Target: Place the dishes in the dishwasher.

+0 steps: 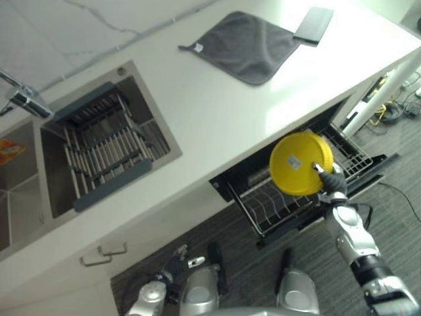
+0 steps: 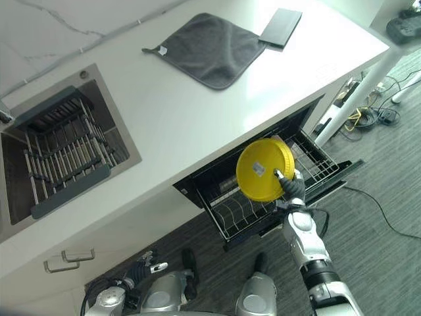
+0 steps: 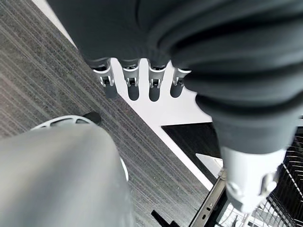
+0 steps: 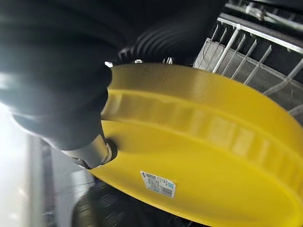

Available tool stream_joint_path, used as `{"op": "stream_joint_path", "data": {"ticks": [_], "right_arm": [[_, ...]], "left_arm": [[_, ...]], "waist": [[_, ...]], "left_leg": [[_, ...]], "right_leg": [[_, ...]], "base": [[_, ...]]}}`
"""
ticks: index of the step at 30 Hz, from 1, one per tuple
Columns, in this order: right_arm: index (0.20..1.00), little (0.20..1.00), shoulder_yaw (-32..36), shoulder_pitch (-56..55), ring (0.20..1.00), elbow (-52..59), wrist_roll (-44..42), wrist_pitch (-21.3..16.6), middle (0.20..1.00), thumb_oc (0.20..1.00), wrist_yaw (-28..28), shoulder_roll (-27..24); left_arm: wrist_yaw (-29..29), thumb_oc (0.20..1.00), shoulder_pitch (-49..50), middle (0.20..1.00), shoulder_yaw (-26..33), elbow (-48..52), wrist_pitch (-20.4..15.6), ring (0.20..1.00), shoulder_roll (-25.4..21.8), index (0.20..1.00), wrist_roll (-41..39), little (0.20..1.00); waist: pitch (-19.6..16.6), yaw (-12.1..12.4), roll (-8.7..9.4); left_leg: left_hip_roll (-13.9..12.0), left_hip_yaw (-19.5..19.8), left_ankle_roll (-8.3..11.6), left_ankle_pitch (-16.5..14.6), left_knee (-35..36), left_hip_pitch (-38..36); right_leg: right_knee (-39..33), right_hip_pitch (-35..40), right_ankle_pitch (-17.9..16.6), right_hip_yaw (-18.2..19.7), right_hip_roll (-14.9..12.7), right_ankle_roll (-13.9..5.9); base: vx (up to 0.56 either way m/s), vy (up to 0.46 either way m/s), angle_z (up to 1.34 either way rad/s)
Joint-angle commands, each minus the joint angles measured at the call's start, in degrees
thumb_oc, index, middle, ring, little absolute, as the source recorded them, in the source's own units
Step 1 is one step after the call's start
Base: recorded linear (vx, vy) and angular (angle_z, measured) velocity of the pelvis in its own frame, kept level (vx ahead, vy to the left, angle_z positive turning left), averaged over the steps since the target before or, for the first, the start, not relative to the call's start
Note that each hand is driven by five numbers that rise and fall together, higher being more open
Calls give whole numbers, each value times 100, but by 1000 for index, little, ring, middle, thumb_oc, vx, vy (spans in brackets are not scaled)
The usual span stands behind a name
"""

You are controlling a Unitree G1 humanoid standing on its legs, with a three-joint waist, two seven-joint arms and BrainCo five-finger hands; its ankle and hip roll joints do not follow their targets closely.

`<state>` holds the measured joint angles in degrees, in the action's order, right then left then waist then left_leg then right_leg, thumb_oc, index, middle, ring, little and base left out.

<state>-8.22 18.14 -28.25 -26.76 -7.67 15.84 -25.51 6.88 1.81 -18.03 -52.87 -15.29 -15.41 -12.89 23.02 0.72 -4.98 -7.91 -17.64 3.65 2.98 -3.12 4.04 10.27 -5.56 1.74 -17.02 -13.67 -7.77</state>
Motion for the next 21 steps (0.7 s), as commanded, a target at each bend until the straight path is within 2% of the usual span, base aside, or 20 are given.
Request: {"op": "stream_joint_path", "data": {"ticks": [1,7,9,11,12,14,21], "right_arm": [[200,200,94,342,200,296,462,-240,200,200,121,-136],[200,200,7,568,200,58,748,-250,200,200,415,-227],[200,200,-34,719,200,-89,1102,-206,200,200,444,-285],[200,200,-97,873,200,-183,1617,-35,200,200,388,-377],[200,200,-205,1071,200,-298,2208,174,200,200,651,-533],[200,200,-365,1299,200,-451,2873,327,200,200,824,-698],[200,200,-1205,2166,200,-760,4298,434,200,200,1027,-1011]], "left_arm": [[-29,1000,-115,1000,-85,12,-218,1000,-36,1000,-313,1000],[1,1000,-292,1000,-92,-28,-219,1000,-75,1000,-367,1000],[-10,1000,-355,1000,-140,-46,-256,1000,-73,1000,-374,1000],[-3,1000,-415,1000,-150,-57,-259,1000,-88,1000,-378,1000],[19,1000,-493,1000,-165,-27,-214,1000,-137,1000,-380,1000],[20,1000,-547,1000,-197,-15,-208,1000,-169,1000,-390,1000],[83,1000,-803,1000,-278,-40,-283,1000,-252,1000,-317,1000]], "waist": [[-54,141,90],[70,171,102],[136,190,108],[170,209,117],[200,236,129],[231,277,135],[322,471,140]], "left_leg": [[-31,431,-10,-608,-597,49],[-63,439,-19,-620,-745,215],[-53,465,-27,-639,-820,281],[-51,467,-34,-657,-878,332],[-59,464,-37,-672,-946,398],[-69,467,-50,-686,-1001,441],[-77,563,-75,-697,-1186,669]], "right_leg": [[966,-182,820,-275,128,444],[1121,-348,836,-291,109,476],[1198,-419,851,-283,112,494],[1247,-470,859,-293,102,503],[1316,-537,865,-312,88,508],[1361,-567,874,-334,84,515],[1548,-740,884,-422,35,518]], "base": [[-78,-10,1],[-84,-9,9],[-78,-2,3],[-80,-5,3],[-101,-12,4],[-85,-19,3],[-64,-21,6]]}}
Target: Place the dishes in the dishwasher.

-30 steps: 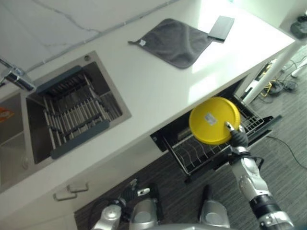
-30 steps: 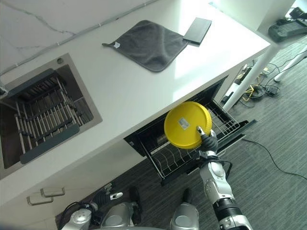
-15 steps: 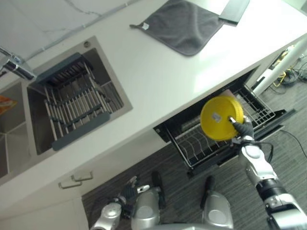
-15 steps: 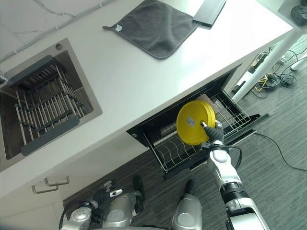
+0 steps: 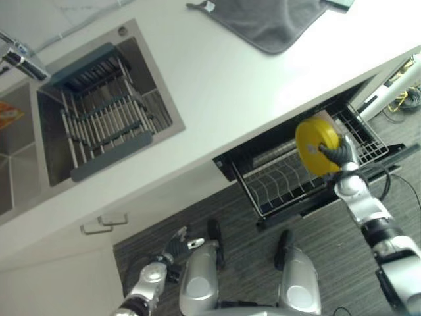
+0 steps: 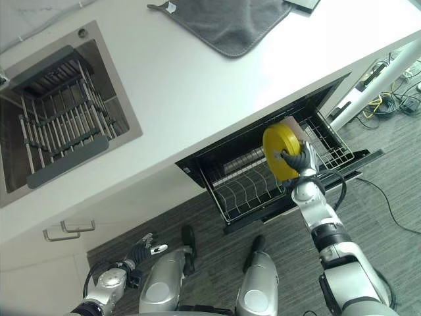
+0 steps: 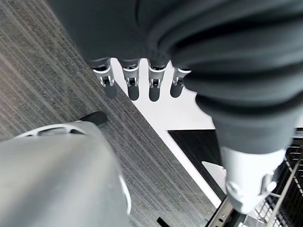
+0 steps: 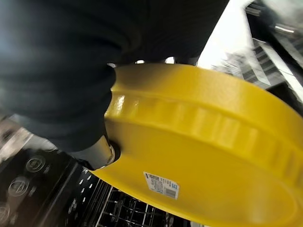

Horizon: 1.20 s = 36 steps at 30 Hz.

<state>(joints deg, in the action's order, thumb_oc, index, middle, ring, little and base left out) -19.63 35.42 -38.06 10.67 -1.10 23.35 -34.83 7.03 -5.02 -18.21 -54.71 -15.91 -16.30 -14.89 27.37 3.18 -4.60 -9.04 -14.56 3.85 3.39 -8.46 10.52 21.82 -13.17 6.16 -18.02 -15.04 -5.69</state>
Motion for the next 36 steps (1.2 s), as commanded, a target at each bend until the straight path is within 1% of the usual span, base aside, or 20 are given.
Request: {"op": "stream_joint_path", "data": {"ticks": [1,2,3,6,8,11,14,15,16,17,19,20,21,22,25,28,30,31,34,36], "right_arm": [[200,200,-174,520,200,209,590,-174,200,200,351,-99],[200,200,-230,578,200,173,789,-147,200,200,250,-97],[200,200,-460,711,200,118,1202,-138,200,200,189,-167],[200,200,-759,916,200,-78,1123,110,200,200,-138,-207],[200,200,-977,1193,200,-460,1308,65,200,200,-522,-259],[200,200,-1193,1479,200,-781,1489,-9,200,200,-631,-282],[200,200,-1360,1719,200,-1008,1557,24,200,200,-522,-259],[200,200,-1420,1799,200,-1063,1677,59,200,200,-401,-229],[200,200,-1516,1914,200,-1124,2082,81,200,200,9,-188],[200,200,-1570,1962,200,-1139,2196,132,200,200,180,-168],[200,200,-1661,2112,200,-1187,2572,224,200,200,844,-116],[200,200,-1762,2296,200,-1257,2942,341,200,200,1466,-110],[200,200,-1782,2307,200,-1267,2960,387,200,200,1654,-115],[200,200,-1787,2348,200,-1287,3025,408,200,200,1974,-156],[200,200,-1807,2450,200,-1366,3128,450,200,200,2531,-198],[200,200,-1780,2555,200,-1396,3199,427,200,200,2928,-243],[200,200,-1807,2600,200,-1370,3193,447,200,200,3137,-287],[200,200,-1828,2635,200,-1367,3159,491,200,200,3377,-300],[200,200,-1829,2679,200,-1436,3192,488,200,200,3648,-275],[200,200,-1810,2721,200,-1528,3392,442,200,200,4045,-230]], "left_arm": [[87,1000,-152,1000,-275,174,-223,1000,-177,1000,-139,1000],[99,1000,-162,1000,-297,186,-238,1000,-193,1000,-180,1000],[110,1000,-218,1000,-317,262,-212,1000,-214,1000,-209,1000],[118,1000,-261,1000,-374,361,-228,1000,-274,1000,-247,1000],[159,1000,-349,1000,-448,491,-188,1000,-385,1000,-261,1000],[167,1000,-436,1000,-543,555,-211,1000,-447,1000,-206,1000],[128,1000,-488,1000,-647,618,-231,1000,-491,1000,-232,1000],[108,1000,-508,1000,-676,626,-239,1000,-495,1000,-262,1000],[85,1000,-519,1000,-716,644,-258,1000,-491,1000,-271,1000],[74,1000,-524,1000,-741,635,-284,1000,-482,1000,-276,1000],[55,1000,-558,1000,-803,602,-408,1000,-455,1000,-298,1000],[56,1000,-603,1000,-899,668,-638,1000,-446,1000,-380,1000],[49,1000,-603,1000,-940,705,-709,1000,-442,1000,-420,1000],[23,1000,-632,1000,-993,810,-757,1000,-447,1000,-464,1000],[-2,1000,-644,1000,-1112,973,-862,1000,-454,1000,-631,1000],[-4,1000,-639,1000,-1229,1153,-997,1000,-485,1000,-474,1000],[-75,1000,-635,1000,-1359,1283,-1104,1000,-509,1000,-410,1000],[-209,1000,-635,1000,-1483,1376,-1230,1000,-521,1000,-404,1000],[-336,1000,-670,1000,-1585,1441,-1362,1000,-515,1000,-463,1000],[-465,1000,-754,1000,-1654,1541,-1433,1000,-501,1000,-542,1000]], "waist": [[-101,247,96],[-91,258,110],[-70,303,101],[-32,378,105],[-11,463,88],[11,545,61],[45,622,31],[56,648,15],[84,698,-16],[98,714,-29],[142,748,-76],[239,794,-138],[242,803,-152],[242,821,-168],[242,874,-198],[242,918,-200],[242,917,-208],[242,896,-225],[242,878,-260],[242,857,-304]], "left_leg": [[32,269,-101,-735,-659,59],[48,321,-58,-858,-707,32],[58,359,-65,-847,-687,65],[50,402,-68,-819,-656,106],[25,401,-66,-741,-540,130],[33,393,-80,-706,-497,161],[58,418,-111,-722,-553,222],[73,428,-122,-735,-578,243],[116,465,-146,-760,-641,298],[130,475,-153,-768,-661,317],[153,481,-165,-776,-700,400],[166,498,-176,-782,-798,627],[166,505,-180,-781,-833,719],[176,520,-198,-785,-863,867],[202,558,-216,-774,-913,1126],[221,595,-230,-767,-993,1426],[223,602,-230,-752,-1051,1620],[221,600,-236,-759,-1135,1805],[220,596,-229,-749,-1190,1976],[215,605,-225,-732,-1252,2210]], "right_leg": [[413,-15,441,-333,162,311],[492,-7,569,-274,146,247],[481,-34,558,-278,141,237],[483,-66,534,-301,108,214],[510,-103,515,-342,43,172],[578,-134,513,-398,-26,148],[707,-181,532,-436,-101,135],[755,-200,542,-448,-128,130],[824,-235,548,-462,-164,121],[845,-251,546,-467,-178,114],[910,-345,544,-468,-221,96],[1013,-566,535,-463,-261,82],[1052,-656,530,-458,-270,76],[1095,-805,530,-448,-272,71],[1186,-1055,521,-446,-287,58],[1294,-1331,516,-458,-306,49],[1368,-1520,514,-444,-315,50],[1454,-1698,536,-424,-320,68],[1496,-1862,535,-398,-325,79],[1545,-2086,529,-355,-317,92]], "base": [[4,-15,5],[-8,-16,8],[5,-17,11],[-40,-21,15],[-39,-26,16],[-20,-10,11],[-5,8,21],[14,46,13],[21,56,14],[30,77,15],[6,101,16],[-24,93,4],[-43,60,1],[0,0,0],[-18,-5,3],[-40,-31,-1],[-38,-14,6],[-40,25,2],[-36,36,-7],[-50,12,-2]]}}
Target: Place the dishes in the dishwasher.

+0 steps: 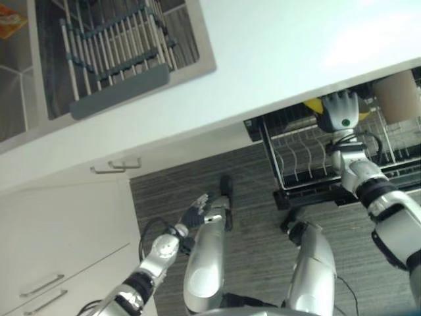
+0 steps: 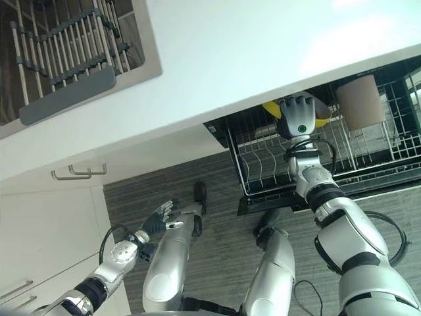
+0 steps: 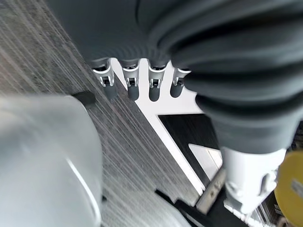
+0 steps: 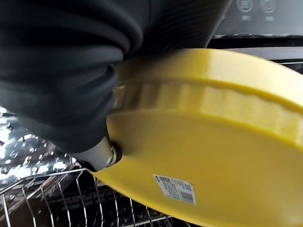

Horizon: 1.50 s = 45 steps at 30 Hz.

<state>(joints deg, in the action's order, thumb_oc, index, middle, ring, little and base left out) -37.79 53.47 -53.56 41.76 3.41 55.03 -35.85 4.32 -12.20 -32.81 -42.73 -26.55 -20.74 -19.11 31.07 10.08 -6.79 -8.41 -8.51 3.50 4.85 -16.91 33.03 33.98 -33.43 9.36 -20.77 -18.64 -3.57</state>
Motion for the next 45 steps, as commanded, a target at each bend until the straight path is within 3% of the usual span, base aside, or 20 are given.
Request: {"op": "stream_joint_path", "data": {"ticks": [1,11,27,28,45], "right_arm": [[200,200,17,946,200,-8,370,-22,200,200,995,-115],[200,200,-132,1214,200,-397,427,74,200,200,1383,22],[200,200,-265,1504,200,-831,-116,234,200,200,309,179],[1000,1000,-234,1480,1000,-843,-206,195,1000,1000,214,204],[1000,1000,170,1045,1000,-811,-1011,-361,1000,1000,-933,597]], "left_arm": [[-229,1000,-68,1000,-224,365,-423,1000,-60,1000,-124,1000],[-495,1000,-246,1000,-421,561,-554,1000,-21,1000,-118,1000],[-479,1000,-200,1000,-547,667,-556,1000,-85,1000,-48,1000],[-475,1000,-191,1000,-547,644,-583,1000,-80,1000,-56,1000],[-520,1000,-359,1000,-485,624,-402,1000,137,1000,-77,1000]], "waist": [[-128,162,-91],[-128,205,-221],[-128,324,-261],[-128,325,-262],[-128,247,-346]], "left_leg": [[155,1,-191,-872,-426,44],[193,3,-159,-787,-405,469],[181,-32,-101,-673,-253,607],[181,-39,-101,-673,-242,600],[170,-151,-84,-628,-151,524]], "right_leg": [[339,-144,202,-67,54,-119],[387,-520,217,-37,80,-85],[251,-622,116,-157,38,-85],[239,-616,111,-163,34,-87],[268,-628,111,-138,0,-88]], "base": [[-54,-22,-1],[-25,3,-2],[-3,2,-1],[0,0,0],[3,1,1]]}}
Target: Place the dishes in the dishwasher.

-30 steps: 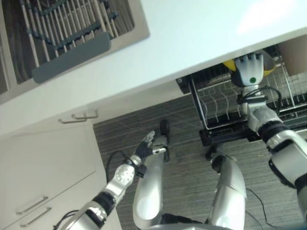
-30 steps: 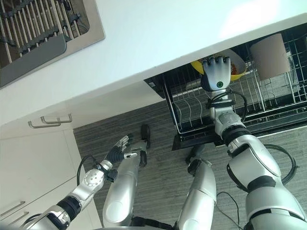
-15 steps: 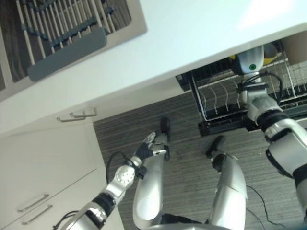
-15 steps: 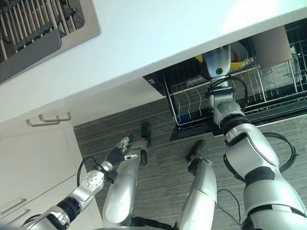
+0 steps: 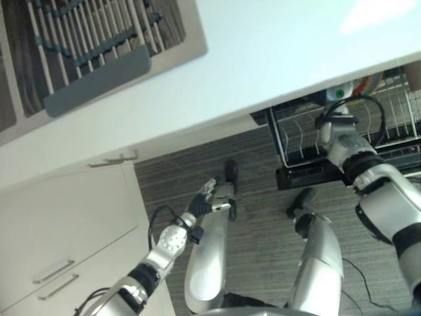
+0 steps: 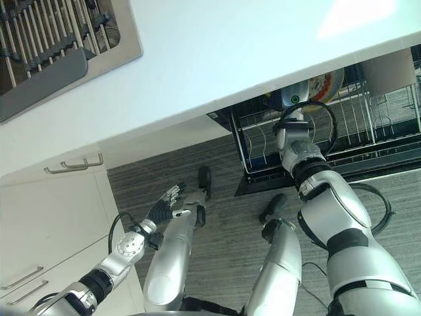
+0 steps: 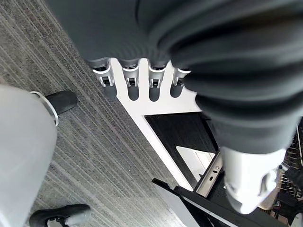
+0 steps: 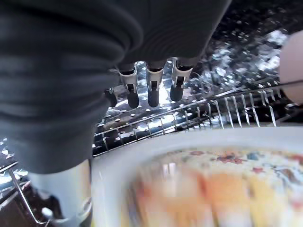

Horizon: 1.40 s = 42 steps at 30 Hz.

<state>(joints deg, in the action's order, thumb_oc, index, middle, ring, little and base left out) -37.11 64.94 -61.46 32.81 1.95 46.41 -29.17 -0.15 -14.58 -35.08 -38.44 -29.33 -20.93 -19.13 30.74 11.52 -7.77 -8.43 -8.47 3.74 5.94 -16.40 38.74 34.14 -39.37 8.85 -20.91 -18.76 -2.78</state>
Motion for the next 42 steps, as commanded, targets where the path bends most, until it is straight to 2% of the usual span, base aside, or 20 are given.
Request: {"op": "stream_joint_path", "data": {"ticks": [1,8,10,12,15,17,20,25,29,32,34,35,37,39,42], "right_arm": [[1000,1000,121,-123,1000,-23,-164,-249,1000,1000,-135,-49],[1000,1000,232,-242,1000,-44,-308,-230,1000,1000,-78,27],[1000,1000,294,-277,1000,-42,-678,-201,1000,1000,100,34],[1000,1000,526,-354,1000,-13,-1695,-224,1000,1000,397,87],[1000,1000,1221,-632,1000,15,-3100,-641,1000,1000,556,319],[1000,1000,1675,-949,1000,135,-3965,-1184,1000,1000,94,561],[1000,1000,1911,-1411,1000,670,-4428,-1709,1000,1000,-633,906],[1000,1000,1892,-1935,1000,1261,-4671,-1793,1000,1000,-657,1183],[1000,1000,1842,-2534,1000,1892,-4617,-1944,1000,1000,-769,1349],[1000,1000,1758,-2713,1000,2108,-4748,-2009,1000,1000,-1207,1407],[1000,1000,1634,-2869,1000,2359,-4900,-2078,1000,1000,-1570,1521],[1000,1000,1535,-2996,1000,2595,-4488,-2303,1000,1000,-1461,1559],[1000,1000,1439,-3517,1000,3127,-4698,-2484,1000,1000,-1794,1553],[1000,1000,1464,-3809,1000,3417,-4928,-2474,1000,1000,-2147,1541],[1000,1000,1554,-3937,1000,3659,-5229,-2444,1000,1000,-2295,1520]], "left_arm": [[-70,1000,-133,1000,-256,188,-115,1000,168,1000,-60,1000],[-56,1000,-154,1000,-217,145,-91,1000,213,1000,-51,1000],[-69,1000,-170,1000,-220,162,-48,1000,224,1000,-48,1000],[-121,1000,-184,1000,-221,190,32,1000,255,1000,-84,1000],[-218,1000,-148,1000,-190,237,158,1000,325,1000,-146,1000],[-319,1000,-98,1000,-149,260,274,1000,427,1000,-146,1000],[-506,1000,-30,1000,-33,274,489,1000,532,1000,-118,1000],[-564,1000,84,1000,182,114,665,1000,617,1000,-138,1000],[-466,1000,316,1000,410,-52,808,1000,629,1000,-180,1000],[-379,1000,429,1000,536,-158,917,1000,636,1000,-173,1000],[-305,1000,578,1000,718,-422,1055,1000,717,1000,-156,1000],[-280,1000,695,1000,785,-554,1097,1000,739,1000,-99,1000],[-172,1000,989,1000,944,-772,1210,1000,809,1000,63,1000],[-41,1000,1171,1000,1037,-890,1300,1000,841,1000,238,1000],[174,1000,1320,1000,1091,-1132,1348,1000,856,1000,358,1000]], "waist": [[-95,96,-259],[-95,62,-287],[-95,48,-286],[-95,10,-281],[-95,-81,-265],[-95,-164,-239],[-95,-322,-163],[-95,-526,-76],[-95,-749,31],[-95,-804,122],[-96,-866,236],[-188,-899,291],[-592,-961,396],[-902,-973,427],[-1222,-987,475]], "left_leg": [[175,-156,-108,-730,-194,-47],[171,-187,-107,-702,-156,-96],[163,-206,-108,-699,-154,-122],[144,-239,-109,-696,-123,-183],[118,-305,-105,-702,-51,-298],[89,-376,-96,-706,24,-431],[46,-464,-76,-735,43,-629],[3,-617,-94,-795,45,-1038],[-19,-775,-167,-961,8,-1705],[-7,-798,-200,-1047,-6,-2091],[-24,-848,-214,-1139,19,-2688],[-49,-850,-202,-1163,63,-2971],[-49,-835,-183,-1196,240,-3440],[-59,-879,-222,-1122,402,-3711],[-28,-877,-239,-1203,473,-4025]], "right_leg": [[256,-49,155,-117,11,-169],[242,-46,133,-100,1,-164],[236,-25,126,-94,-2,-166],[210,16,121,-70,16,-163],[163,84,142,-12,83,-153],[100,175,159,42,135,-149],[85,306,208,130,202,-144],[61,629,260,236,231,-132],[-13,1248,331,300,238,-125],[-110,1665,351,286,248,-112],[-368,2361,352,248,286,-75],[-537,2707,349,248,343,-52],[-967,3276,315,273,454,-31],[-1306,3616,181,212,551,34],[-1510,3968,216,209,643,61]], "base": [[0,0,0],[0,0,0],[0,0,0],[3,19,1],[8,57,0],[17,75,-5],[15,75,-20],[22,65,-15],[33,51,-14],[22,-17,-19],[57,-53,-11],[124,-93,-18],[226,-87,-20],[177,-82,-9],[189,-70,-1]]}}
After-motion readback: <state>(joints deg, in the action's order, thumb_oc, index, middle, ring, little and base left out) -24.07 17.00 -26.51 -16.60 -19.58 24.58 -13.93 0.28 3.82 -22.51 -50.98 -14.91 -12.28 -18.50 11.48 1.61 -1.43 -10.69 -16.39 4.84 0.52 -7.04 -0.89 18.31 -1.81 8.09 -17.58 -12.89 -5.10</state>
